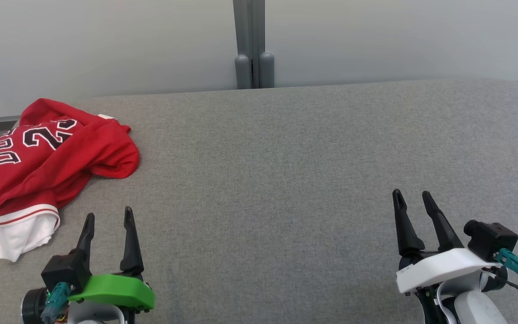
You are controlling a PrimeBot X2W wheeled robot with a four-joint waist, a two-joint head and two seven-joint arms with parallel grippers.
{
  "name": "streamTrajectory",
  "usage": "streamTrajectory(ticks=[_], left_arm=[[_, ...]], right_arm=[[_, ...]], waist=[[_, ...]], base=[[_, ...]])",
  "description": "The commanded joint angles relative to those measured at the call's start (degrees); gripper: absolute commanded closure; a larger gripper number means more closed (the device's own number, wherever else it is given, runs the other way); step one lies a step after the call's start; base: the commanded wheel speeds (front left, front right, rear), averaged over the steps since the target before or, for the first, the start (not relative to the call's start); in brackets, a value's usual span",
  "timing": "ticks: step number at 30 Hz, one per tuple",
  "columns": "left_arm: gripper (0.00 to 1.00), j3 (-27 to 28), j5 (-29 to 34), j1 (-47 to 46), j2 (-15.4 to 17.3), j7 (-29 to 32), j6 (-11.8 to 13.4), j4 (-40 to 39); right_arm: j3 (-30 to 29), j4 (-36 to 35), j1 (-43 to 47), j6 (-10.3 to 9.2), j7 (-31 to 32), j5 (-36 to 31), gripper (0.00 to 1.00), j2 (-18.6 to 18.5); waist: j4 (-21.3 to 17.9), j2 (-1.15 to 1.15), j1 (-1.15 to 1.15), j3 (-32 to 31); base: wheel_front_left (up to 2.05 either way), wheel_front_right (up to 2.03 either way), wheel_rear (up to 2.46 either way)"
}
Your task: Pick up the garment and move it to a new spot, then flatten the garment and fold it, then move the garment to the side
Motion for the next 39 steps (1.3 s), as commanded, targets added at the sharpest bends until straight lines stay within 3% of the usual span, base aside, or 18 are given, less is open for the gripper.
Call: streamTrajectory(ticks=[1,20,39], left_arm=[[0.0,-0.2,1.5,0.2,0.6,-0.5,0.3,-0.1],[0.0,-1.2,7.9,-0.1,0.5,-2.6,0.4,1.9],[0.0,-1.6,9.0,0.3,0.2,-3.5,0.7,2.5]], right_arm=[[0.1,-0.5,-0.1,0.03,-0.5,-1.6,0.0,0.0],[0.0,0.2,0.4,0.03,-2.6,-9.7,0.0,0.0],[0.2,2.5,0.4,0.03,-3.5,-9.3,0.0,0.0]], waist=[[0.0,0.0,0.0,0.0],[0.5,0.0,0.0,0.1],[0.7,0.0,0.0,-0.3]], base=[[0.0,0.0,0.0],[0.0,0.0,0.0],[0.0,0.0,0.0]])
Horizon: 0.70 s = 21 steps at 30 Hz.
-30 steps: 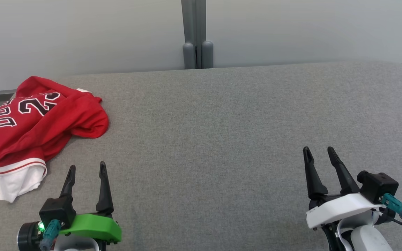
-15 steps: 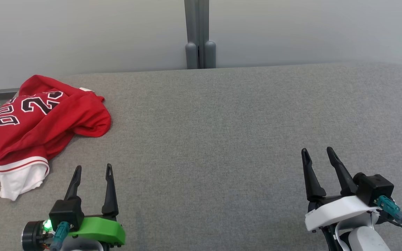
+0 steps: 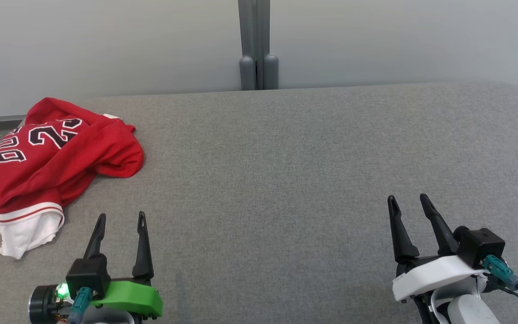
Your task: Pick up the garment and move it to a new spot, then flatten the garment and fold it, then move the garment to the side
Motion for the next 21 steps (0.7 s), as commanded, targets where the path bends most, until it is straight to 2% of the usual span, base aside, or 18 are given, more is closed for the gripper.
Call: streamTrajectory(ticks=[1,14,21], left_arm=[[0.0,0.1,-0.1,0.4,0.1,-0.1,0.2,0.1],[0.0,0.2,-0.6,0.2,0.3,-0.1,0.3,0.5],[0.0,0.7,-0.7,-0.6,0.7,-0.1,0.6,0.8]], right_arm=[[-0.1,0.2,0.4,0.02,-0.2,0.2,0.0,0.0],[0.1,0.5,0.7,0.02,-0.2,0.6,0.0,0.0],[0.3,0.8,0.6,0.02,-0.2,0.9,0.0,-0.3]], waist=[[0.0,0.0,0.0,0.0],[0.3,0.0,0.0,0.0],[2.5,0.0,0.0,0.2]], base=[[0.0,0.0,0.0],[0.0,0.0,0.0],[0.0,0.0,0.0]])
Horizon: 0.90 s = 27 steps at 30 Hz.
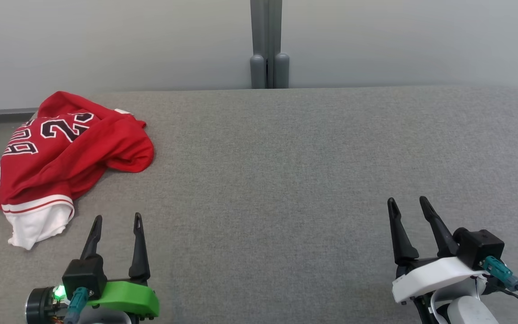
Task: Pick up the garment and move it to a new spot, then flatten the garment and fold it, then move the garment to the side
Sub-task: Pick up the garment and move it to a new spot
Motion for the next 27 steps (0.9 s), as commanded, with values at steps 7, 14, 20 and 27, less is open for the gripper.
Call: streamTrajectory(ticks=[7,14,20,27], left_arm=[[0.0,1.1,-0.4,0.2,0.8,0.0,1.0,-0.1],[0.0,2.1,-0.7,0.6,1.7,0.0,1.6,-0.2],[0.0,3.0,-1.2,0.6,2.3,0.0,1.8,-0.3],[0.0,3.3,-1.4,1.3,2.2,0.0,2.4,-0.6]], right_arm=[[0.3,0.3,0.9,0.02,-0.2,0.4,0.0,-0.2],[0.7,0.5,0.9,0.02,-0.2,0.7,0.0,-0.1],[0.9,0.6,0.5,0.02,-0.2,0.8,0.0,-0.1],[1.7,0.9,0.2,0.02,-0.2,0.8,0.0,-0.3]], waist=[[4.9,0.0,0.0,0.2],[9.7,0.0,0.0,0.7],[13.8,0.0,0.0,1.5],[17.9,0.0,0.0,2.0]], base=[[0.0,0.0,0.0],[0.0,0.0,0.0],[0.0,0.0,0.0],[0.0,0.0,0.0]])
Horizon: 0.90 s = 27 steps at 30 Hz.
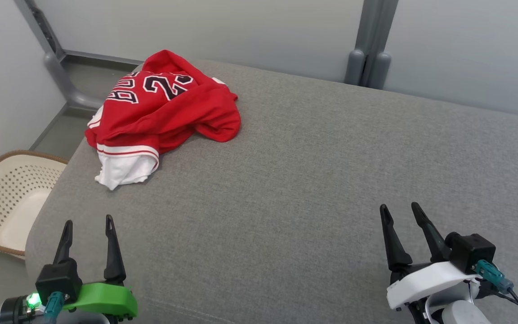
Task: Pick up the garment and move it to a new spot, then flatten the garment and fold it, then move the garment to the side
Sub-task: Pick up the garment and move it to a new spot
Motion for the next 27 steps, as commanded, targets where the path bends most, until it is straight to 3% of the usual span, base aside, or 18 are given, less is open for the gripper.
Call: streamTrajectory(ticks=[1,15,27], left_arm=[[0.0,-0.1,-0.4,0.8,0.0,0.0,0.5,-0.2],[0.0,0.5,-1.1,1.2,0.7,0.0,0.1,0.7],[0.0,1.0,-1.0,2.3,0.7,0.0,1.1,-0.2]], right_arm=[[0.1,0.2,-0.2,0.02,-0.2,0.4,0.0,-0.3],[1.1,1.1,-0.3,0.02,-0.2,0.8,0.0,-0.4],[2.3,1.7,-0.4,0.01,-0.2,1.1,0.0,-0.2]], waist=[[2.6,0.0,0.0,0.6],[9.8,0.0,0.0,0.4],[10.1,0.0,0.0,0.4]], base=[[0.0,0.0,0.0],[0.0,0.0,0.0],[0.0,0.0,0.0]])
